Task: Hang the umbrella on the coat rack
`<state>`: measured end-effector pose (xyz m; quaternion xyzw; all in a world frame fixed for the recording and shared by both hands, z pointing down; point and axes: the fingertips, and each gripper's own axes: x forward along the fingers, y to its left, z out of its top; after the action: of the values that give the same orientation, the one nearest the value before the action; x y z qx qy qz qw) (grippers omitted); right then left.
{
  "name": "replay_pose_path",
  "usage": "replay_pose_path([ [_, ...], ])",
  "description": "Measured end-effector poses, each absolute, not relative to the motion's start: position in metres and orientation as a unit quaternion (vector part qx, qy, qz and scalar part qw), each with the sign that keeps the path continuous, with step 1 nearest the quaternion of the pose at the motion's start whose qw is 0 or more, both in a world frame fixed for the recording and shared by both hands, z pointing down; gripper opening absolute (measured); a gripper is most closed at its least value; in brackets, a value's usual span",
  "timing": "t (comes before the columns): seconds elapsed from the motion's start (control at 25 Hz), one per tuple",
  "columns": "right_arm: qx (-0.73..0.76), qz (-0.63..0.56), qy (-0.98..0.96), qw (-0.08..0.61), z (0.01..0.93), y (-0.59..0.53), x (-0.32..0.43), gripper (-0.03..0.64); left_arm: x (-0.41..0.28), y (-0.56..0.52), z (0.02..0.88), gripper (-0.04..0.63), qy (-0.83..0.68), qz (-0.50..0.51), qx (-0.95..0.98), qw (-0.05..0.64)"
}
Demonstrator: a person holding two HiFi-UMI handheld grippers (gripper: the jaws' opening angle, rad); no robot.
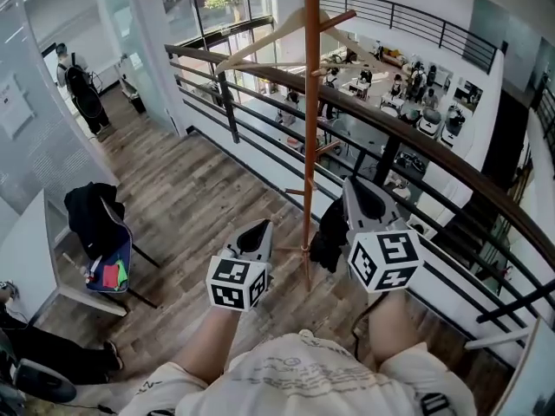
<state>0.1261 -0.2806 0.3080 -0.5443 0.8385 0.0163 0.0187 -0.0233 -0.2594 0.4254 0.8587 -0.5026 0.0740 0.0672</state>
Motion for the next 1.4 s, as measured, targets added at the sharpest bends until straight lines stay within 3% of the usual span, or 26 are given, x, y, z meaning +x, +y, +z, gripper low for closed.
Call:
replay_pose_path([
  [0.32, -0.525, 0.047, 0.850, 0.008, 0.281, -0.343, 0.131, 0.002, 0.000, -0.302, 0.427, 0.005, -0.517, 0.076, 0.849, 0.075],
  [1.4, -0.553, 0.058, 0.831, -0.014, 0.243, -0.464, 0.091, 0.003, -0.050, -0.390, 0.426, 0.005, -0.489, 0.066, 0.867, 0.065],
])
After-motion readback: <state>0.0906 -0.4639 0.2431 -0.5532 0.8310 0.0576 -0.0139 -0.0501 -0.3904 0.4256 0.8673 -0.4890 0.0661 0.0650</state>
